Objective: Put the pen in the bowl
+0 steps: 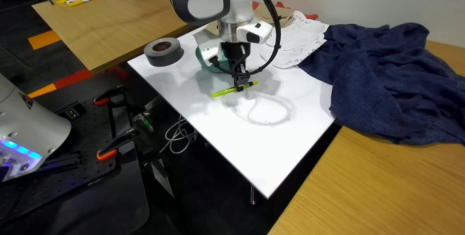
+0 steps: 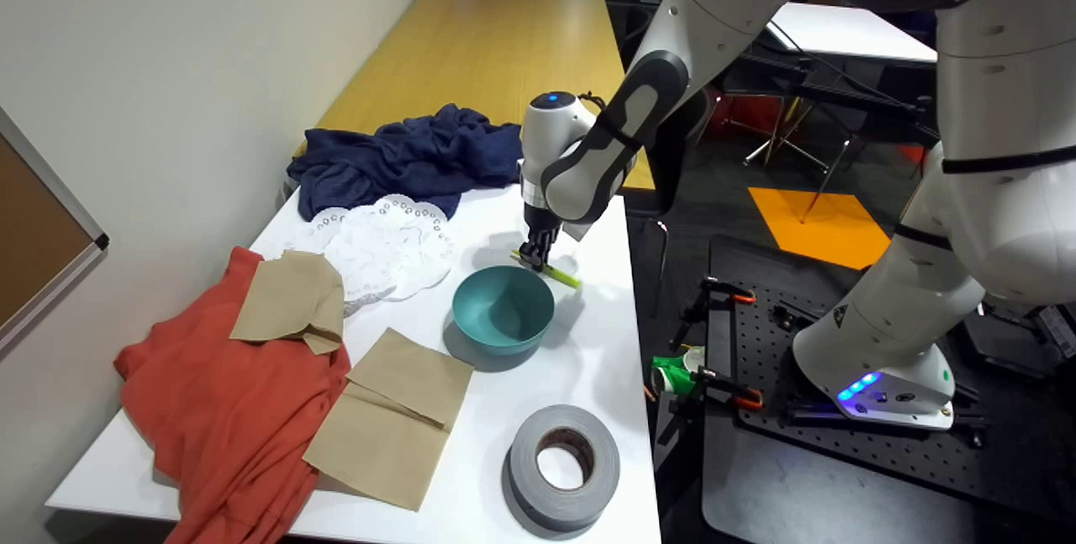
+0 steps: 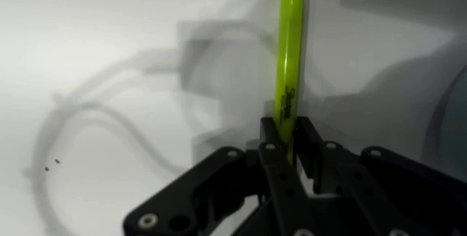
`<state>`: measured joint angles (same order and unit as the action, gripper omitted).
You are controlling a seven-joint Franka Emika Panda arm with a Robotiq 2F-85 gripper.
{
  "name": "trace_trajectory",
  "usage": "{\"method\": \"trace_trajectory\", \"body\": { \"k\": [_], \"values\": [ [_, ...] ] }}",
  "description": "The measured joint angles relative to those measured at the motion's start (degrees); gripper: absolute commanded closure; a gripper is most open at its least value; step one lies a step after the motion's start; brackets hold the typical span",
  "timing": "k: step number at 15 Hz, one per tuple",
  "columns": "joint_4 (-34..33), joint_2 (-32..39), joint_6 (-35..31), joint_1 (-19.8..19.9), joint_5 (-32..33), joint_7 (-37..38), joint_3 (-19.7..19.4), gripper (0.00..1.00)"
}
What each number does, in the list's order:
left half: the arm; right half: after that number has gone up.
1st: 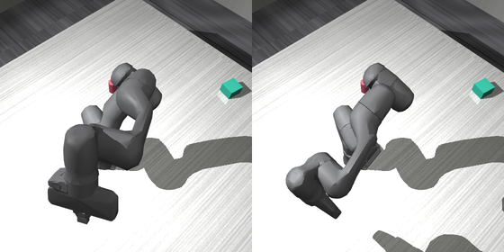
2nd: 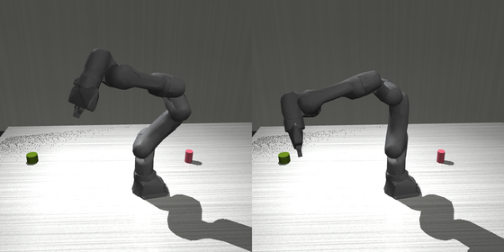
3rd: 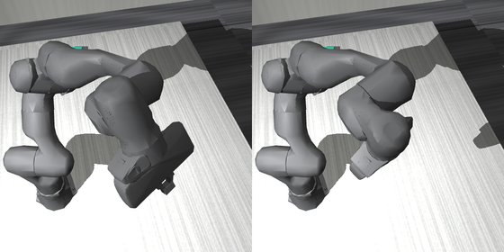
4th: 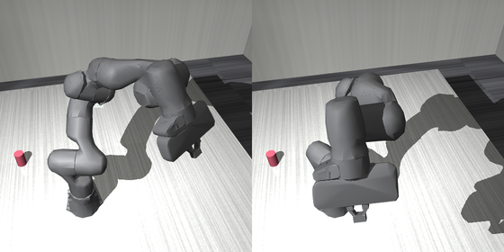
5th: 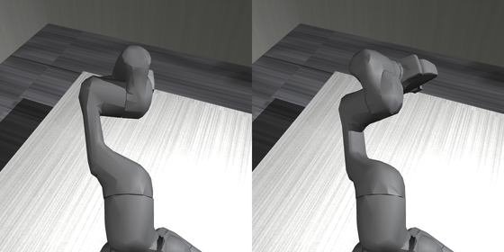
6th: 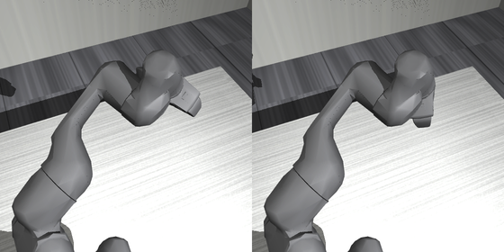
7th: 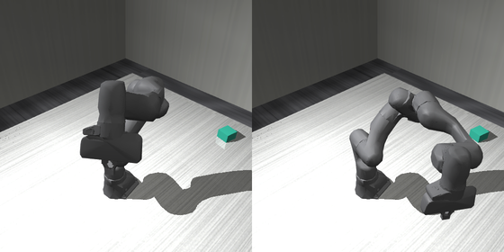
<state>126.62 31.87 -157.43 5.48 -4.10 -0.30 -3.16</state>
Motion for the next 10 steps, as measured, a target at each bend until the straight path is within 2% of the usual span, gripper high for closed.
{"method": "trace_trajectory", "body": {
  "k": [3, 7, 10],
  "values": [
    [0.2, -2.6, -1.4, -0.9, 0.6, 1.3, -0.8, 0.95],
    [1.2, -9.2, -2.5, -4.4, 4.3, 4.3, -3.5, 0.95],
    [2.3, -14.4, -2.6, -6.5, 6.7, 5.3, -3.7, 0.95]
  ]
}}
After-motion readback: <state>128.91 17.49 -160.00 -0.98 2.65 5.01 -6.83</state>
